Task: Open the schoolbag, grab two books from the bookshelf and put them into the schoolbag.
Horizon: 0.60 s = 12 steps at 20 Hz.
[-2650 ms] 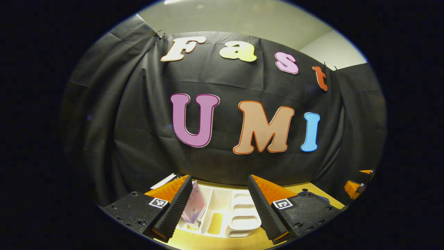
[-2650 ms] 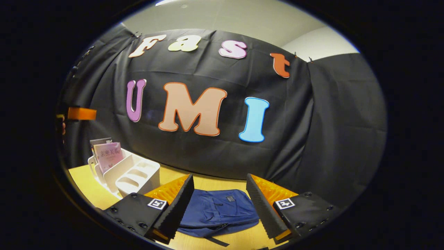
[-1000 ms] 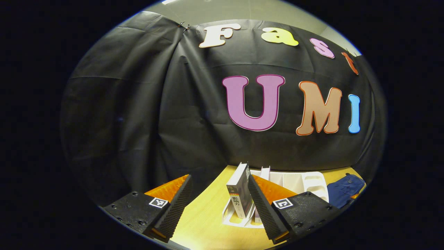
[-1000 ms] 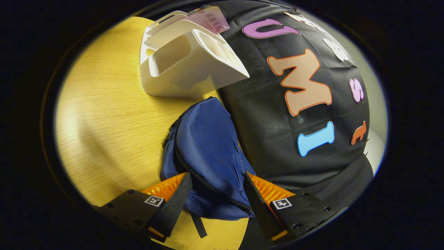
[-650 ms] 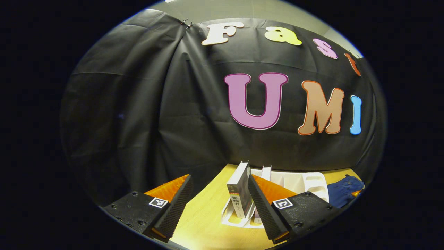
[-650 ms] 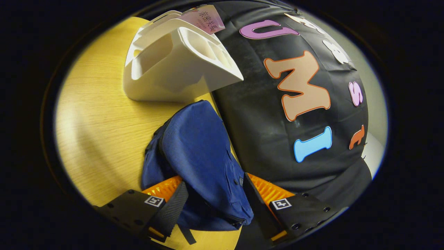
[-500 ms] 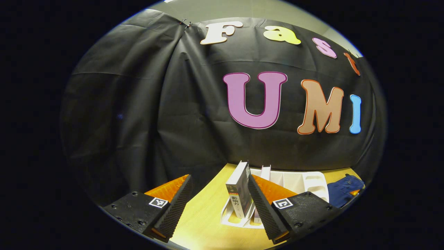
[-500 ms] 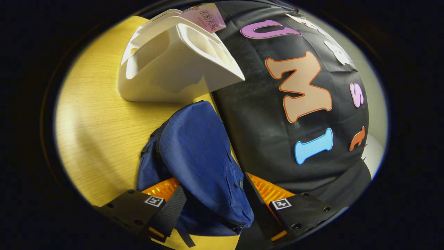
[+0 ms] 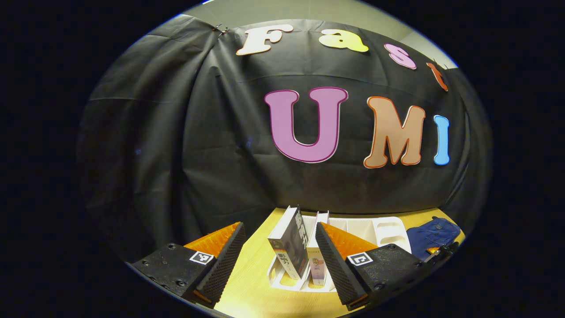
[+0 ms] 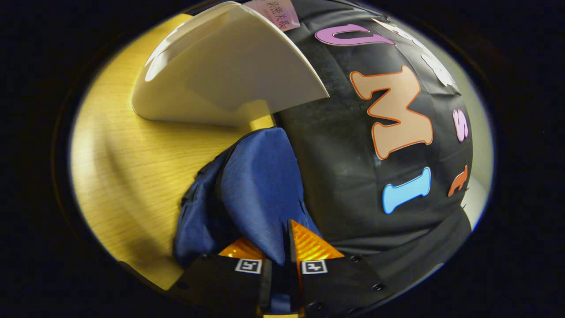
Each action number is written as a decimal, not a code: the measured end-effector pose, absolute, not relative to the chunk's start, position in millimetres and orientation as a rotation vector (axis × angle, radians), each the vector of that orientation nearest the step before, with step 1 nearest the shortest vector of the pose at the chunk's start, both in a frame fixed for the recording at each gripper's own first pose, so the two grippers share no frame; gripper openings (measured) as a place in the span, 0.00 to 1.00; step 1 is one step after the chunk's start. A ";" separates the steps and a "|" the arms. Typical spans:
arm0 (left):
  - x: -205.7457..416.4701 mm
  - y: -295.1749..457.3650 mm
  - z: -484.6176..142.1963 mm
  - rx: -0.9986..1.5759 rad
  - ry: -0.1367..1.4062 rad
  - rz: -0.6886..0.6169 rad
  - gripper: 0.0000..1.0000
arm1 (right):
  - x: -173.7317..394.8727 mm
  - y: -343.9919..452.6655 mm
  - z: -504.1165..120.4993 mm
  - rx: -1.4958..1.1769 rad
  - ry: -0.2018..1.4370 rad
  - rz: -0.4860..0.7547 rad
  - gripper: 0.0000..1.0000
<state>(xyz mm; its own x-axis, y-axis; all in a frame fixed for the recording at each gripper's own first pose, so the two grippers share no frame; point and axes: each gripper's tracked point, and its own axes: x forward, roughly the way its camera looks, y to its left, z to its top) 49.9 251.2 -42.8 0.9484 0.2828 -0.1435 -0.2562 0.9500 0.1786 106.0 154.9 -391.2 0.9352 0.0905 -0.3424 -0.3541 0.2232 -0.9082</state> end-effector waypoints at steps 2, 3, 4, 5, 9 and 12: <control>62.4 245.6 -43.4 0.181 0.178 0.239 0.94 | 105.8 152.8 -400.6 -1.303 0.280 0.333 0.14; 69.7 241.3 -45.2 0.185 0.183 0.214 0.94 | 106.8 152.7 -403.1 -1.301 0.296 0.341 0.14; 77.2 238.1 -48.9 0.192 0.194 0.191 0.93 | 108.0 152.6 -403.8 -1.298 0.310 0.347 0.13; 84.4 235.6 -52.6 0.199 0.209 0.171 0.94 | 108.8 152.6 -405.3 -1.290 0.326 0.357 0.14; 110.9 222.5 -76.1 0.202 0.321 0.082 0.92 | 111.9 152.9 -393.8 -1.220 0.381 0.350 0.10; 129.5 215.0 -90.6 0.200 0.437 0.009 0.92 | 115.5 155.3 -375.7 -1.182 0.367 0.335 0.09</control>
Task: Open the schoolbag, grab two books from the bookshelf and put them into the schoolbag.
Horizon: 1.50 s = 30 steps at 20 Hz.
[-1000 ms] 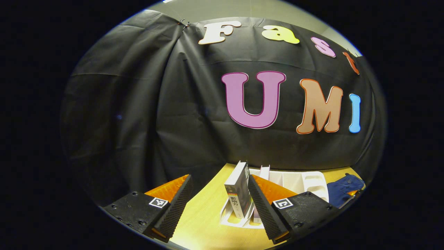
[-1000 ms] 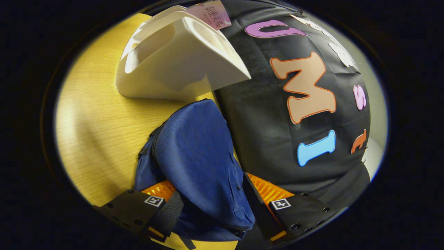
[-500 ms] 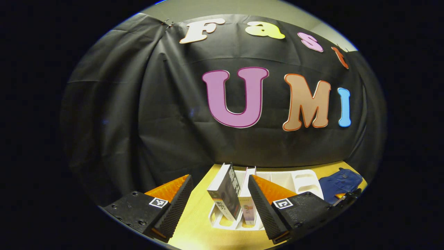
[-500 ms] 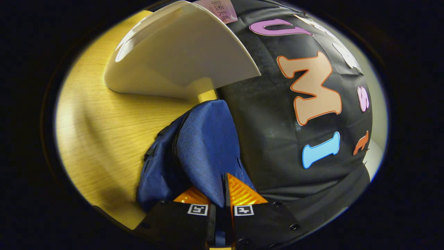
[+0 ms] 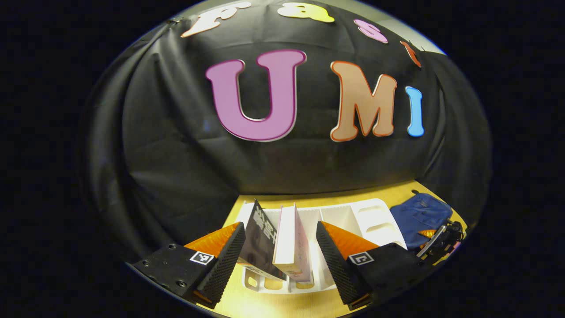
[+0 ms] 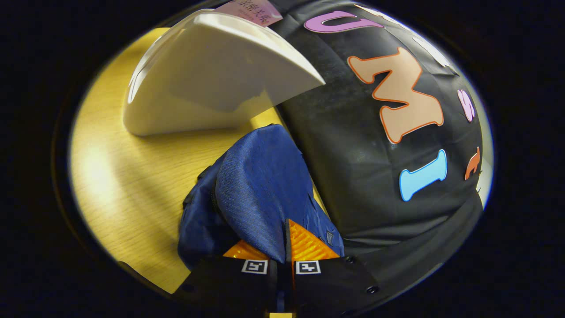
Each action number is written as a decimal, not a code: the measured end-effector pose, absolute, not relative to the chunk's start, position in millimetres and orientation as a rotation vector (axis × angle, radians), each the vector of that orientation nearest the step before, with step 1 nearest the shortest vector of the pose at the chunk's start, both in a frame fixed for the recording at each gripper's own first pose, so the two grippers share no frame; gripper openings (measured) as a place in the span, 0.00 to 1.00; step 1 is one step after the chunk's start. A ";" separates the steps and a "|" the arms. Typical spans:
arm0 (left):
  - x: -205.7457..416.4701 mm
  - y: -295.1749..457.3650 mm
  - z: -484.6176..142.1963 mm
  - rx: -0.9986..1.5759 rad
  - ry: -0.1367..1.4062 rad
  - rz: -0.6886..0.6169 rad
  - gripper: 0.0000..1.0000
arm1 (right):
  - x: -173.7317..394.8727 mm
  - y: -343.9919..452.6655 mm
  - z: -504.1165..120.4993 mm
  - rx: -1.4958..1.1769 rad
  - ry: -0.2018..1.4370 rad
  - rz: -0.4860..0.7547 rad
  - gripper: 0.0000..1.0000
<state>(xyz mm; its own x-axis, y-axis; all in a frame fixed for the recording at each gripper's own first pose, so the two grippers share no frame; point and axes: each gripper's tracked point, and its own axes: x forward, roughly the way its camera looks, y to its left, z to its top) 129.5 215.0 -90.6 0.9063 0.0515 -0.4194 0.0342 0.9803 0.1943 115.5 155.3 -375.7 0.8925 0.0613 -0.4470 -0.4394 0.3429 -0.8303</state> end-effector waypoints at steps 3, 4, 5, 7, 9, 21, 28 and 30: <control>147.3 210.0 -100.1 0.243 0.522 -0.054 0.94 | 117.0 153.9 -358.9 -1.161 0.361 0.307 0.09; 152.4 209.5 -103.4 0.254 0.558 -0.065 0.93 | 118.5 153.7 -351.8 -1.149 0.359 0.298 0.09; 156.7 210.7 -110.6 0.261 0.606 -0.072 0.92 | 118.6 152.8 -347.4 -1.130 0.357 0.285 0.09; 164.3 213.6 -125.8 0.267 0.690 -0.092 0.92 | 125.6 147.5 -328.3 -1.084 0.350 0.251 0.09; 168.4 221.3 -145.4 0.274 0.793 -0.091 0.92 | 131.1 140.6 -310.6 -1.036 0.341 0.216 0.09; 159.1 225.5 -219.8 0.185 1.260 -0.066 0.75 | 142.4 113.5 -266.9 -0.948 0.312 0.130 0.07; 154.3 217.2 -230.4 0.219 1.438 -0.067 0.48 | 136.7 102.1 -257.7 -0.904 0.313 0.098 0.07; 153.1 217.3 -230.7 0.235 1.475 -0.055 0.48 | 136.0 101.3 -256.6 -0.904 0.309 0.093 0.07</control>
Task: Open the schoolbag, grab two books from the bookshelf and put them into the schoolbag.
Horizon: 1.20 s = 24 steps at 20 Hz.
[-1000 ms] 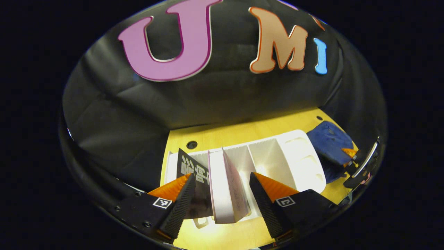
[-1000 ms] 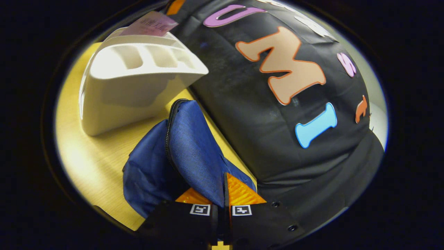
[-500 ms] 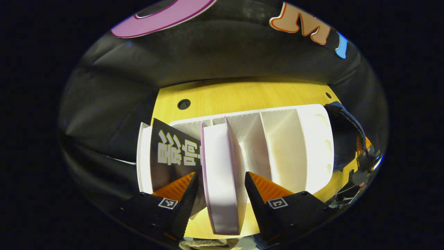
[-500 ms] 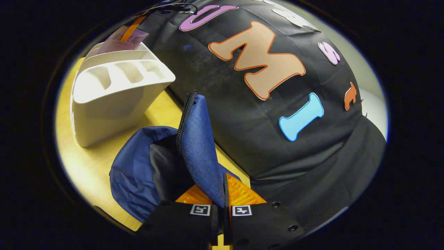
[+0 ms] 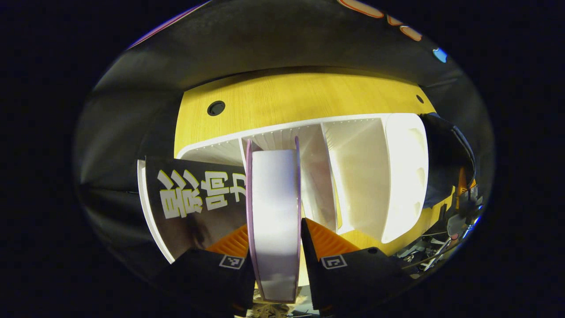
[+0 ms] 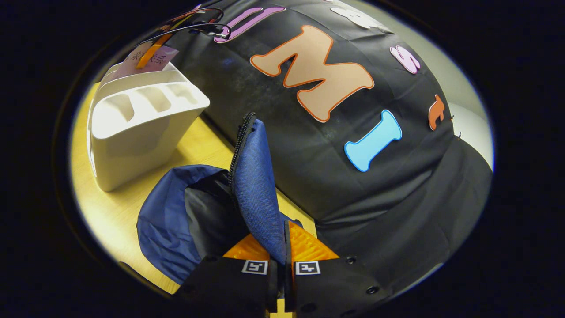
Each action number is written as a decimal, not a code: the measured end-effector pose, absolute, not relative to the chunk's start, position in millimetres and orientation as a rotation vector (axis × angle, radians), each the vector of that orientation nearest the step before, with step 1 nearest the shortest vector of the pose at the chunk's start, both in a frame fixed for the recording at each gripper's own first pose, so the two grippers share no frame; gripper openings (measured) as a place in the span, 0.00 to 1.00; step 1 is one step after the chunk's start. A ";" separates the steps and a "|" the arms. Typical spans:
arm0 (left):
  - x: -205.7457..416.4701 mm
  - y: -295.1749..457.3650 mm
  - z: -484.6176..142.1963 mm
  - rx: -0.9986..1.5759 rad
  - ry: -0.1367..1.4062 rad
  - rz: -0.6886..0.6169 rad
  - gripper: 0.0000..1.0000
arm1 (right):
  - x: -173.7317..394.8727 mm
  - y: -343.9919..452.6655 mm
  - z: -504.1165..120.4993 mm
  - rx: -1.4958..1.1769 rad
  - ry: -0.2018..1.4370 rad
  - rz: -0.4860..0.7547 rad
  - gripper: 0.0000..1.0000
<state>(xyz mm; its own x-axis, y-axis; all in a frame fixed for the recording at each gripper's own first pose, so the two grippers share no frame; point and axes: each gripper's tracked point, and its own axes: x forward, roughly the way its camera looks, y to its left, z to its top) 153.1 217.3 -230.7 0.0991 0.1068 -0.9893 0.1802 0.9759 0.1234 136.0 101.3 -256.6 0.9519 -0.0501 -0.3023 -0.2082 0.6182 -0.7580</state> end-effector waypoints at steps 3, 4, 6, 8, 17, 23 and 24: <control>153.0 218.2 -230.8 0.234 1.504 -0.021 0.44 | 135.3 99.2 -256.0 -0.901 0.308 0.089 0.07; 150.9 216.3 -230.9 0.204 1.515 -0.014 0.42 | 135.4 98.4 -255.5 -0.901 0.307 0.087 0.09; 136.8 206.3 -229.9 0.125 1.574 -0.001 0.37 | 134.5 97.4 -255.0 -0.895 0.308 0.084 0.07; 132.5 208.4 -228.7 0.117 1.575 -0.001 0.36 | 133.6 94.9 -252.8 -0.883 0.308 0.080 0.07; 111.9 217.4 -174.9 0.069 1.524 0.062 0.35 | 136.4 93.9 -250.6 -0.859 0.296 0.099 0.08; 102.0 196.4 -113.7 0.091 1.422 0.045 0.35 | 140.6 90.8 -247.0 -0.820 0.285 0.128 0.08; 98.9 191.2 -104.1 0.087 1.407 0.045 0.35 | 141.6 90.6 -246.5 -0.816 0.281 0.137 0.08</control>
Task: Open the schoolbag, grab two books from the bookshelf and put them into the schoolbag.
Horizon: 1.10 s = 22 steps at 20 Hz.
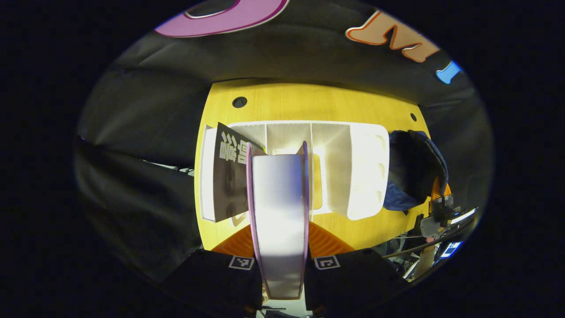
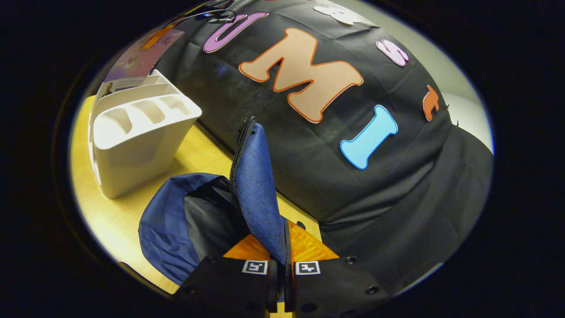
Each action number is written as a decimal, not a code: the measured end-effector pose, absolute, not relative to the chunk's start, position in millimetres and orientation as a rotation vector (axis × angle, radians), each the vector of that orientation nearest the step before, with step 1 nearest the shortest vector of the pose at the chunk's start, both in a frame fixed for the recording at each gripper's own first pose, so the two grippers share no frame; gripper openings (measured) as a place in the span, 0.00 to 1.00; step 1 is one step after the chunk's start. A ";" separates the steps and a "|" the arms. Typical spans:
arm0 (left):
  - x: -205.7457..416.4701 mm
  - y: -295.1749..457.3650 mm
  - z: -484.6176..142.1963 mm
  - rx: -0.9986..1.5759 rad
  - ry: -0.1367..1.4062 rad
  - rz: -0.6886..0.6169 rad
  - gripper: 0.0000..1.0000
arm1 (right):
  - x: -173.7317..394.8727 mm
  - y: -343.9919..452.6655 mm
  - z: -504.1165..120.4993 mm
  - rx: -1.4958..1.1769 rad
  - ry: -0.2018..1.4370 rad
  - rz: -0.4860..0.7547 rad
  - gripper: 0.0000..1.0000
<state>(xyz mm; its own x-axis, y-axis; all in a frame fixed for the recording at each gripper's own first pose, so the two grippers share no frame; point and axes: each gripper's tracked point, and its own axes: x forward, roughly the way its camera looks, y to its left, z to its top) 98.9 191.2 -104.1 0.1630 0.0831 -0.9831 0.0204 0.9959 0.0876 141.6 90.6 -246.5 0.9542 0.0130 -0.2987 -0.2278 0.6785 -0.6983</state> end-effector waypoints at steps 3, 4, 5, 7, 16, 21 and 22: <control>94.3 165.5 -75.7 0.033 1.359 0.039 0.32 | 143.2 87.4 -242.5 -0.796 0.273 0.152 0.09; 93.7 157.5 -67.7 0.017 1.341 0.037 0.32 | 144.2 87.2 -240.3 -0.790 0.268 0.157 0.10; 95.0 149.3 -59.4 0.005 1.320 0.032 0.35 | 145.5 86.6 -238.3 -0.784 0.262 0.161 0.08; 98.5 125.2 -43.8 -0.051 1.268 0.008 0.35 | 147.3 84.3 -235.2 -0.769 0.252 0.172 0.08; 117.8 -10.4 -52.3 -0.294 1.161 -0.223 0.34 | 149.9 65.2 -225.3 -0.664 0.246 0.181 0.09; 124.7 -67.5 -121.6 -0.311 1.143 -0.299 0.33 | 146.6 60.9 -224.0 -0.615 0.256 0.193 0.09; 123.0 -79.1 -136.7 -0.330 1.149 -0.313 0.33 | 146.2 61.1 -223.8 -0.612 0.255 0.197 0.09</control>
<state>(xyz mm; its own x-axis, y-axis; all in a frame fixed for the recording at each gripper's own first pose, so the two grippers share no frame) 123.0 -79.1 -136.7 0.3767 -0.4063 -0.8324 0.0726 0.9088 -0.4108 146.2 61.1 -223.8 0.9501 0.1073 -0.2929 -0.2569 0.8015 -0.5400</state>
